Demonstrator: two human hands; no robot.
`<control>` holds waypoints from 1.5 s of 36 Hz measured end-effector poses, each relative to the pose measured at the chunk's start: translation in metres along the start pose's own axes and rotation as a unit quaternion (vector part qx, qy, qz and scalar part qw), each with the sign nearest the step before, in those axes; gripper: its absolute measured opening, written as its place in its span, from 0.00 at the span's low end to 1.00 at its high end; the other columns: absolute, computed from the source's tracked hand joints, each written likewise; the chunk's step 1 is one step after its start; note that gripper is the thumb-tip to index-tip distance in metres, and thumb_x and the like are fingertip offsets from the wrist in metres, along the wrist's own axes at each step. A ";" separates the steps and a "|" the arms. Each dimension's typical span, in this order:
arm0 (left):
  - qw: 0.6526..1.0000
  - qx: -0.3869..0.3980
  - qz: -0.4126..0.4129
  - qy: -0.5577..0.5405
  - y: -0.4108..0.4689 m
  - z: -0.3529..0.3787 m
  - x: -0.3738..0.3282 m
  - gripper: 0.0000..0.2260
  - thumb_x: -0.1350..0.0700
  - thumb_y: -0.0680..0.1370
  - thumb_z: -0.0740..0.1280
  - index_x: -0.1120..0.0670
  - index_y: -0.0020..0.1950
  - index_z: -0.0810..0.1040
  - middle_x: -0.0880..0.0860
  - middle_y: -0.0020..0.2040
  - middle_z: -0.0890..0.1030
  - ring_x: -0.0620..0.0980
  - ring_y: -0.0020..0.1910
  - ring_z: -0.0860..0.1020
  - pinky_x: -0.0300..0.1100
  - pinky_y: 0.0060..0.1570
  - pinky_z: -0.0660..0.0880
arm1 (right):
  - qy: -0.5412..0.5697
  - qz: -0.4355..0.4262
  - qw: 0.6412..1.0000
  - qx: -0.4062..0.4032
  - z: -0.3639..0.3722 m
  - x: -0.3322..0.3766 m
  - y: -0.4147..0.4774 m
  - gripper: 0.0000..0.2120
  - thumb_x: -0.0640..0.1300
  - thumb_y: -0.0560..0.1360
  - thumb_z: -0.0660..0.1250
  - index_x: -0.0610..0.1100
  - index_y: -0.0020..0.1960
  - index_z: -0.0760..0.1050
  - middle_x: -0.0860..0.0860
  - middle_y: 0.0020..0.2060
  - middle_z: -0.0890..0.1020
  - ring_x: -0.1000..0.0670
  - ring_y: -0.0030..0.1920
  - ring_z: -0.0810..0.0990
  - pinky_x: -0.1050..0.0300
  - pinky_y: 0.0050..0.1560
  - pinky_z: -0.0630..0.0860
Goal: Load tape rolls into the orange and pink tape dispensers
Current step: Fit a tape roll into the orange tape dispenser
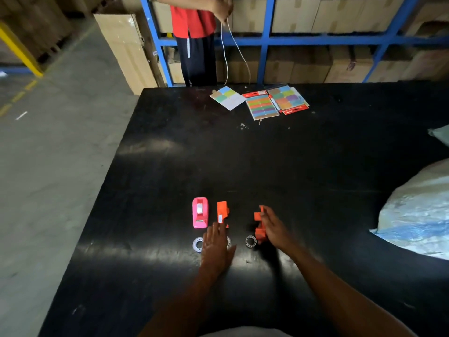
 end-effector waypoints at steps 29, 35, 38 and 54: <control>0.979 0.093 0.075 -0.165 0.022 -0.069 0.001 0.22 0.50 0.71 0.75 0.54 0.61 0.75 0.53 0.55 0.77 0.49 0.45 0.78 0.31 0.42 0.73 | -0.047 -0.087 0.989 0.110 0.040 0.047 -0.039 0.23 0.56 0.83 0.50 0.53 0.77 0.59 0.49 0.71 0.72 0.49 0.67 0.74 0.52 0.68 0.70; 0.964 0.087 0.071 -0.241 0.026 -0.093 0.005 0.16 0.50 0.66 0.79 0.48 0.50 0.79 0.47 0.45 0.77 0.45 0.40 0.77 0.42 0.44 0.76 | -0.026 -0.124 0.989 0.078 0.046 0.060 -0.041 0.17 0.54 0.84 0.50 0.55 0.72 0.63 0.53 0.54 0.80 0.63 0.40 0.80 0.62 0.45 0.75; 0.961 0.085 0.046 -0.258 0.027 -0.098 0.007 0.16 0.51 0.64 0.81 0.47 0.47 0.79 0.52 0.44 0.78 0.41 0.37 0.76 0.39 0.43 0.75 | -0.007 -0.132 0.989 0.067 0.050 0.064 -0.039 0.14 0.53 0.84 0.51 0.57 0.68 0.65 0.56 0.45 0.80 0.66 0.33 0.79 0.69 0.34 0.73; 0.933 0.142 0.061 -0.324 0.061 -0.114 0.008 0.10 0.56 0.73 0.74 0.58 0.53 0.83 0.49 0.45 0.81 0.41 0.40 0.78 0.33 0.42 0.75 | 0.126 -0.096 0.987 0.007 0.068 0.063 -0.015 0.12 0.54 0.82 0.54 0.62 0.59 0.74 0.54 0.52 0.84 0.52 0.51 0.84 0.55 0.50 0.79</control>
Point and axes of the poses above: each hand's wrist, its own y-axis towards the middle knuckle, its own z-axis out of the palm, x = y × z, the point moved 1 cm from there along y, towards the middle knuckle
